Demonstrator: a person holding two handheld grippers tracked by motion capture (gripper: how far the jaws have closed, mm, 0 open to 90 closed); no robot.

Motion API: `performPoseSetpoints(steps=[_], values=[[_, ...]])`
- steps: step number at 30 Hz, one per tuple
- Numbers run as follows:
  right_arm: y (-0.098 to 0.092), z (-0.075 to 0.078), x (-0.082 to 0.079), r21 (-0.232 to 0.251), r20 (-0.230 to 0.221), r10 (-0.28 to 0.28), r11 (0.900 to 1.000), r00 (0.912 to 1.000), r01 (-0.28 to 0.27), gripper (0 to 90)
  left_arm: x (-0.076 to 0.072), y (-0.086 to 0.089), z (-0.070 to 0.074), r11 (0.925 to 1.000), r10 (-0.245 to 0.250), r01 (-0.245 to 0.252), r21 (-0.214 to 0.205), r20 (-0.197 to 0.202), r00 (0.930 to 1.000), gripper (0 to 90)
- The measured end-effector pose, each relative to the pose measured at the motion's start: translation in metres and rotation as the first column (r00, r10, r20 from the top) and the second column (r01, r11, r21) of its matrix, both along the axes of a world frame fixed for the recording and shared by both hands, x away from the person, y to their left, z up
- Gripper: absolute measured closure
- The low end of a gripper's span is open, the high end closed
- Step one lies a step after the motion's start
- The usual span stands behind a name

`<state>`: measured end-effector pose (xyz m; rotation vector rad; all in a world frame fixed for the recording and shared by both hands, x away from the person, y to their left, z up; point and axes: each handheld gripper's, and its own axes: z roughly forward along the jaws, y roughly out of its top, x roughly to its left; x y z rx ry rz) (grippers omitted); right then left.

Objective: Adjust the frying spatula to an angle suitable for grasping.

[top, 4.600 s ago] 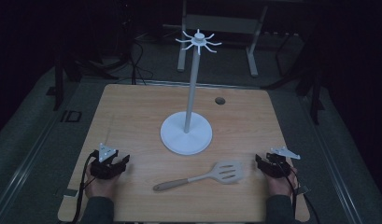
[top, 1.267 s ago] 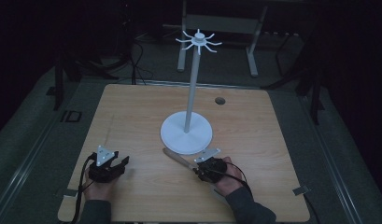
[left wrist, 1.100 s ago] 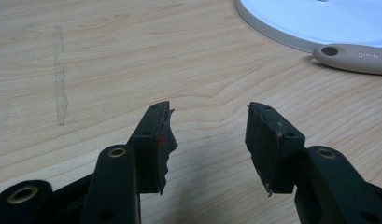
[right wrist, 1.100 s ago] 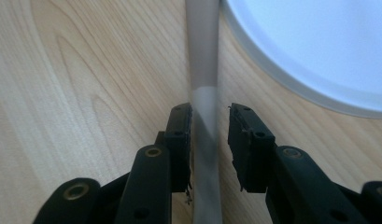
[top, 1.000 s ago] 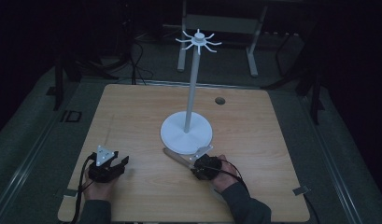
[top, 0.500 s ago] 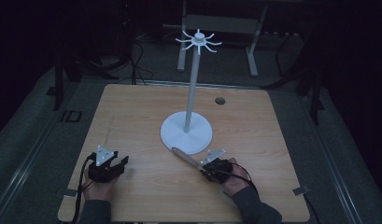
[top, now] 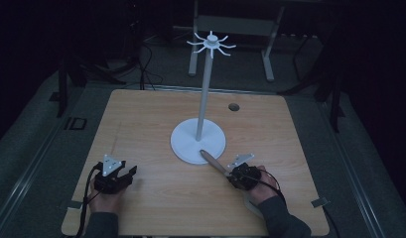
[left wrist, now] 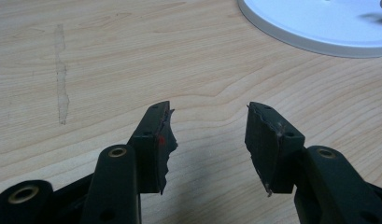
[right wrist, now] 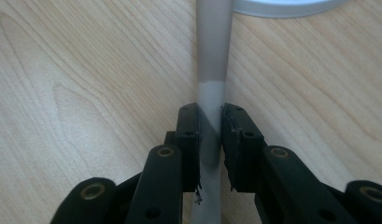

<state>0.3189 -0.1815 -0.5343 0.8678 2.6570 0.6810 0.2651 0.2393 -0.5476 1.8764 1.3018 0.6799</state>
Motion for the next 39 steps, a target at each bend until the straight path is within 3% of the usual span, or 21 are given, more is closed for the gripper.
performPoseSetpoints(steps=[4, 14, 18, 19, 21, 27, 39], values=[[0.01, 0.006, 0.008, -0.026, -0.018, 0.011, 0.9996, 0.9998, -0.012, 71.8, 0.0, 0.0, 0.0, 1.0, 0.0, 0.0, -0.001, 0.002, 1.0, 51.0], [0.024, 0.0, 0.027, -0.054, -0.076, -0.002, 0.9986, 0.9971, -0.002, 71.2, 0.0, 0.0, 0.0, 1.0, 0.001, -0.001, -0.002, 0.003, 1.0, 51.0], [0.028, 0.001, 0.032, -0.06, -0.109, -0.006, 0.9982, 0.994, -0.001, 71.3, 0.0, 0.0, 0.0, 1.0, 0.001, -0.001, -0.001, 0.003, 1.0, 51.0], [0.03, 0.003, 0.037, -0.07, -0.147, -0.018, 0.9975, 0.989, 0.007, 71.5, 0.0, 0.0, 0.0, 1.0, 0.002, -0.002, -0.003, 0.005, 1.0, 51.0], [0.031, 0.003, 0.04, -0.08, -0.166, -0.024, 0.9968, 0.9859, 0.011, 72.2, 0.0, 0.0, 0.0, 1.0, 0.002, -0.002, -0.003, 0.005, 1.0, 51.0], [0.034, 0.004, 0.039, -0.1, -0.164, -0.019, 0.995, 0.9863, 0.002, 74.6, 0.0, 0.0, 0.0, 1.0, -0.001, 0.001, -0.001, 0.004, 1.0, 51.0], [0.029, 0.013, 0.032, -0.054, -0.093, -0.025, 0.9983, 0.9954, 0.02, 74.8, 0.0, 0.001, 0.001, 1.0, 0.004, -0.004, -0.004, 0.009, 1.0, 51.1]])
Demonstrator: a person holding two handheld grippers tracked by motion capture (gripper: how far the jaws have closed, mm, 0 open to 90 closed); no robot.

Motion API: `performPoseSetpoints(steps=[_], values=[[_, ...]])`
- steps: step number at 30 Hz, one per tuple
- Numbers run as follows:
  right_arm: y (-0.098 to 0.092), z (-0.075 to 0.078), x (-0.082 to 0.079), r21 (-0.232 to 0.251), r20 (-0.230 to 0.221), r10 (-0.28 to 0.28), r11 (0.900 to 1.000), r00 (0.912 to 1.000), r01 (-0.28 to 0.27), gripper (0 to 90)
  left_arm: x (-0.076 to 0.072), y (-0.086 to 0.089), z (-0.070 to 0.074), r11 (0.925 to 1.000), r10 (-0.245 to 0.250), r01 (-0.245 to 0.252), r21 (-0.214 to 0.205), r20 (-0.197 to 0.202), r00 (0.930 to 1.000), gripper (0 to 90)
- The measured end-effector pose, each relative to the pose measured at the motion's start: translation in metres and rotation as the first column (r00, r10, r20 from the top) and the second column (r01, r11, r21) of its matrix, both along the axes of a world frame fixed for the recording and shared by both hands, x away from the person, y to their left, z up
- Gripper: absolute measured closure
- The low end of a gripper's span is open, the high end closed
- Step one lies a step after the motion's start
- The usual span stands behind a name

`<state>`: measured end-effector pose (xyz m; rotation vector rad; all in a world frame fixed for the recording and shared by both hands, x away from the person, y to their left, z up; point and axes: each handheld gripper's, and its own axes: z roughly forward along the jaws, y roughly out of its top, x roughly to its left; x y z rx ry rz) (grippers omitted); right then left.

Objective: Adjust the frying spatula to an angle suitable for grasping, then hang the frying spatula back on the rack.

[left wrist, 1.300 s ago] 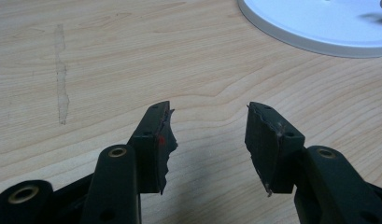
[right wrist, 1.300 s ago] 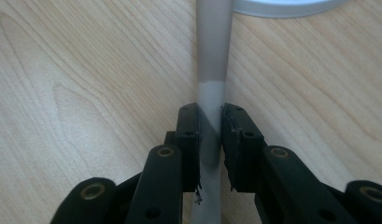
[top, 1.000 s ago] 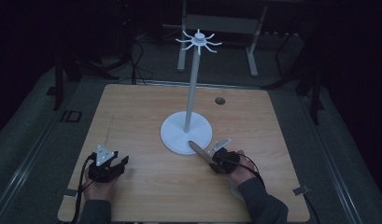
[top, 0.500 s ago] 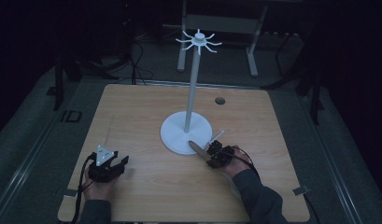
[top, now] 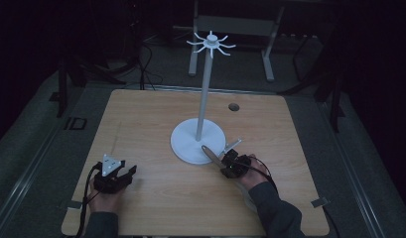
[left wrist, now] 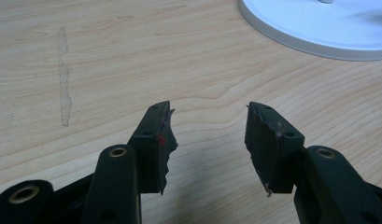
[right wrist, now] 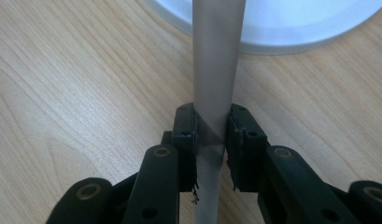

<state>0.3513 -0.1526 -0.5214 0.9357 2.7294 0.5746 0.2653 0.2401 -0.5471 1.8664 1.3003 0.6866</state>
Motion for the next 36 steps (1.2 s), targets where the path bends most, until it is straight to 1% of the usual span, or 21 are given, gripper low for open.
performPoseSetpoints(steps=[4, 5, 11, 16, 19, 20, 23, 30, 33, 36], values=[[-0.001, 0.003, -0.001, 0.009, 0.014, -0.003, 1.0, 0.9999, 0.003, 74.8, 0.0, 0.0, 0.0, 1.0, -0.001, 0.001, 0.001, 0.001, 1.0, 51.1], [-0.002, 0.004, -0.002, 0.017, 0.015, -0.006, 0.9998, 0.9999, 0.006, 74.7, 0.0, 0.0, 0.0, 1.0, -0.001, 0.001, 0.0, 0.002, 1.0, 51.1], [-0.002, 0.004, -0.003, 0.021, 0.023, -0.002, 0.9998, 0.9997, 0.001, 74.8, 0.0, 0.001, 0.001, 1.0, 0.0, 0.0, 0.0, 0.004, 1.0, 51.0], [-0.004, 0.01, -0.006, 0.039, 0.047, -0.001, 0.9992, 0.9989, -0.001, 74.8, 0.0, 0.001, 0.001, 1.0, 0.0, 0.0, -0.001, 0.007, 1.0, 51.0], [-0.005, 0.012, -0.006, 0.044, 0.053, -0.003, 0.999, 0.9986, 0.001, 74.8, -0.001, 0.0, 0.001, 1.0, 0.001, -0.001, 0.0, 0.005, 1.0, 51.0], [-0.007, 0.016, -0.007, 0.058, 0.065, -0.009, 0.9983, 0.9978, 0.005, 74.8, -0.001, 0.0, 0.0, 1.0, 0.0, 0.0, 0.0, 0.005, 1.0, 51.0], [-0.009, 0.02, -0.007, 0.08, 0.082, -0.017, 0.9967, 0.9965, 0.011, 74.8, -0.001, 0.0, 0.0, 1.0, -0.001, 0.001, 0.0, 0.004, 1.0, 51.0], [-0.014, 0.03, -0.008, 0.119, 0.112, -0.036, 0.9926, 0.993, 0.022, 74.8, 0.0, 0.0, 0.0, 1.0, -0.002, 0.002, 0.001, 0.002, 1.0, 50.9], [-0.015, 0.033, -0.008, 0.133, 0.117, -0.047, 0.9906, 0.9921, 0.031, 74.8, 0.0, 0.0, 0.0, 1.0, -0.003, 0.003, 0.002, 0.003, 1.0, 50.9], [-0.016, 0.039, -0.009, 0.157, 0.135, -0.054, 0.9871, 0.9894, 0.032, 74.8, 0.0, 0.0, 0.0, 1.0, 0.0, 0.0, 0.0, 0.004, 1.0, 50.9]])
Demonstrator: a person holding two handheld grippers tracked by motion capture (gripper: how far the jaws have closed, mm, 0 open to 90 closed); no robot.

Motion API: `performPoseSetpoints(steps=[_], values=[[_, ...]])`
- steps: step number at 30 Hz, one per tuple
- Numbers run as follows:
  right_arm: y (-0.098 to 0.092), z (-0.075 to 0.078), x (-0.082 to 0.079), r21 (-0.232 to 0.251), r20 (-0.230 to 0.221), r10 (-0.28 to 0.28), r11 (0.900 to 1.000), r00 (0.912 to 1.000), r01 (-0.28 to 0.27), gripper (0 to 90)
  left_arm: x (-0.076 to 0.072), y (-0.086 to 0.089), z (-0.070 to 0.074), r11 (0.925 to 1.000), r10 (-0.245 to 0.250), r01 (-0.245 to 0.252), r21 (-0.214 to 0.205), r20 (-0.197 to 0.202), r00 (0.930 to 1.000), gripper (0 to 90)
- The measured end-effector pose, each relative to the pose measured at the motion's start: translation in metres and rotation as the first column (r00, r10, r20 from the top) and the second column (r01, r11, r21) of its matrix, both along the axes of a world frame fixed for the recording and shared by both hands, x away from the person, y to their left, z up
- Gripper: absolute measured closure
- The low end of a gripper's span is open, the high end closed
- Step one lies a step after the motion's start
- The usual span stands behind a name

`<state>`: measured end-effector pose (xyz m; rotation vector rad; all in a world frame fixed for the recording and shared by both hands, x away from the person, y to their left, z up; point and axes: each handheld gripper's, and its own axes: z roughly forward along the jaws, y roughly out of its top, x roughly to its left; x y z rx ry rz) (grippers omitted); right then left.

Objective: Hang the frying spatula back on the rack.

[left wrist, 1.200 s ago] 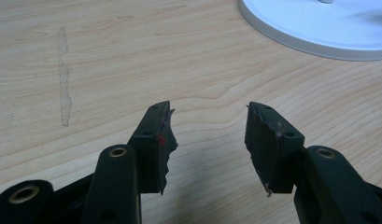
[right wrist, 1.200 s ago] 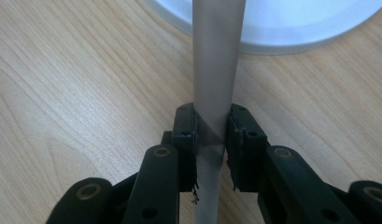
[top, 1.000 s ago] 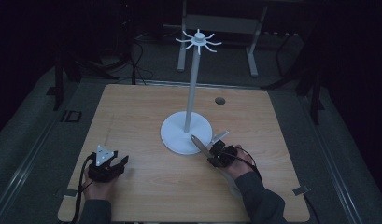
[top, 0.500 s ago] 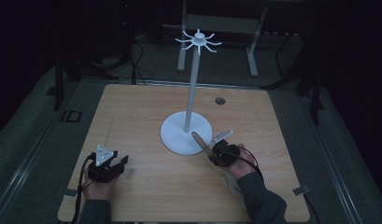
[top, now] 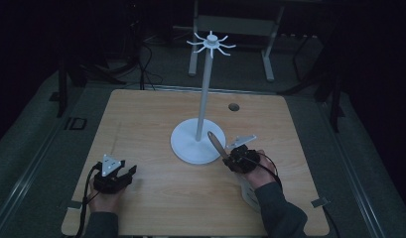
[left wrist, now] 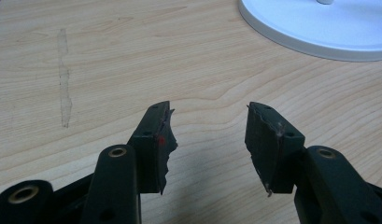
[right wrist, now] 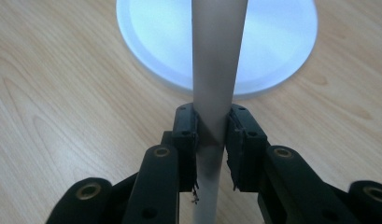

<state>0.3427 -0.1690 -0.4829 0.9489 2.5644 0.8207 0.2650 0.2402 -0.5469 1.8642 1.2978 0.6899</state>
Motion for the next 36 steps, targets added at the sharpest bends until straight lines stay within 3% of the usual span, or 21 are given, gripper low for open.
performPoseSetpoints(steps=[17, 36], values=[[-0.002, 0.018, -0.003, 0.067, 0.07, -0.005, 0.9978, 0.9975, 0.001, 74.7, -0.001, 0.0, 0.001, 1.0, -0.001, 0.001, -0.002, 0.006, 1.0, 50.9], [0.002, 0.042, -0.009, 0.146, 0.169, -0.017, 0.9893, 0.9854, -0.008, 74.8, -0.001, 0.002, 0.001, 1.0, -0.003, 0.003, -0.005, 0.011, 0.9999, 50.5]])
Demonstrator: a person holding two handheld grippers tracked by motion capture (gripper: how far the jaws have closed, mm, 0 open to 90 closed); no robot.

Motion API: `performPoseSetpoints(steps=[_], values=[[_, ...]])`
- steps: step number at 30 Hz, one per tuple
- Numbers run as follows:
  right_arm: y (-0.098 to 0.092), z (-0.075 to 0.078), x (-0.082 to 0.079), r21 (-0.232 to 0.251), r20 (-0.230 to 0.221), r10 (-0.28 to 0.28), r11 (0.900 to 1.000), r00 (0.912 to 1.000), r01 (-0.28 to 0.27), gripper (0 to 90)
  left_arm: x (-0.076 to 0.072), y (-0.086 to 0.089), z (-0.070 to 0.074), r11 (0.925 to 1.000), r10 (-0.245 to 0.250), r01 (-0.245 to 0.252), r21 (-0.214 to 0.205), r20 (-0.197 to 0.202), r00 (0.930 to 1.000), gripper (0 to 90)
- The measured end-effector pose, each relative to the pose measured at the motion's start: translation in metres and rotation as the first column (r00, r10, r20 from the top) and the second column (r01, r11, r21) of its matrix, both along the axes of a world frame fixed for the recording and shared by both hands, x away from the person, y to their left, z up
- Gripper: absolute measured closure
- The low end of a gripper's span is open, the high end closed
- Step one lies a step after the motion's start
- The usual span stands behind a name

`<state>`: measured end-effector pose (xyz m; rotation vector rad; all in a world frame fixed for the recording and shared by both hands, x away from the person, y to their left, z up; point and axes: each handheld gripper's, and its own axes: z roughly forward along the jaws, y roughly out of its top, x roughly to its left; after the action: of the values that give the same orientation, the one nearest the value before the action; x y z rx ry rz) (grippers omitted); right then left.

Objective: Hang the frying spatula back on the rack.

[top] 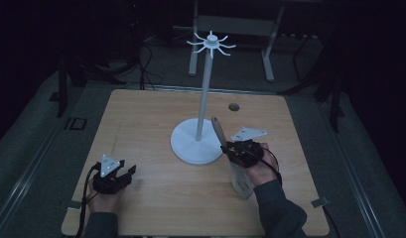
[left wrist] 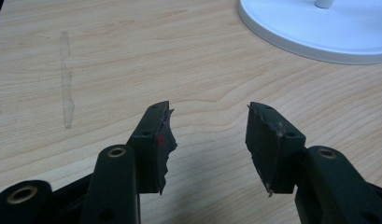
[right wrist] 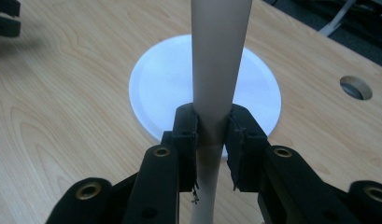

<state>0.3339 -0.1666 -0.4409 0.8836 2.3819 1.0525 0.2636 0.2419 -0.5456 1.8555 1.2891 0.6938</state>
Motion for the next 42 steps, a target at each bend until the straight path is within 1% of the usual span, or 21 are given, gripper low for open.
performPoseSetpoints(steps=[8, 11, 14, 18, 37, 40, 42], values=[[0.003, 0.007, -0.002, 0.023, 0.034, 0.006, 0.9997, 0.9994, -0.007, 74.8, 0.0, 0.0, 0.0, 1.0, 0.002, -0.002, -0.003, 0.004, 1.0, 50.4], [0.003, 0.011, -0.003, 0.041, 0.053, 0.002, 0.9992, 0.9986, -0.004, 74.8, 0.0, 0.0, 0.0, 1.0, 0.003, -0.003, -0.002, 0.004, 1.0, 50.4], [0.002, 0.012, -0.003, 0.048, 0.058, 0.002, 0.9988, 0.9983, -0.005, 74.8, 0.0, 0.0, 0.0, 1.0, 0.003, -0.003, -0.003, 0.004, 1.0, 50.3], [0.0, 0.016, -0.004, 0.078, 0.072, -0.007, 0.997, 0.9974, 0.001, 74.8, 0.0, 0.0, 0.0, 1.0, 0.006, -0.006, -0.001, 0.006, 1.0, 50.3], [0.003, 0.031, -0.005, 0.127, 0.109, -0.02, 0.9919, 0.9938, 0.006, 74.8, 0.0, 0.0, 0.0, 1.0, 0.007, -0.007, 0.001, 0.006, 1.0, 50.2], [0.003, 0.031, -0.005, 0.128, 0.109, -0.02, 0.9918, 0.9938, 0.006, 74.8, 0.0, 0.0, 0.0, 1.0, 0.006, -0.006, 0.001, 0.005, 1.0, 50.2], [0.004, 0.034, -0.005, 0.139, 0.109, -0.029, 0.9902, 0.9936, 0.013, 74.8, 0.0, 0.0, 0.0, 1.0, 0.007, -0.007, 0.002, 0.004, 1.0, 50.3]])
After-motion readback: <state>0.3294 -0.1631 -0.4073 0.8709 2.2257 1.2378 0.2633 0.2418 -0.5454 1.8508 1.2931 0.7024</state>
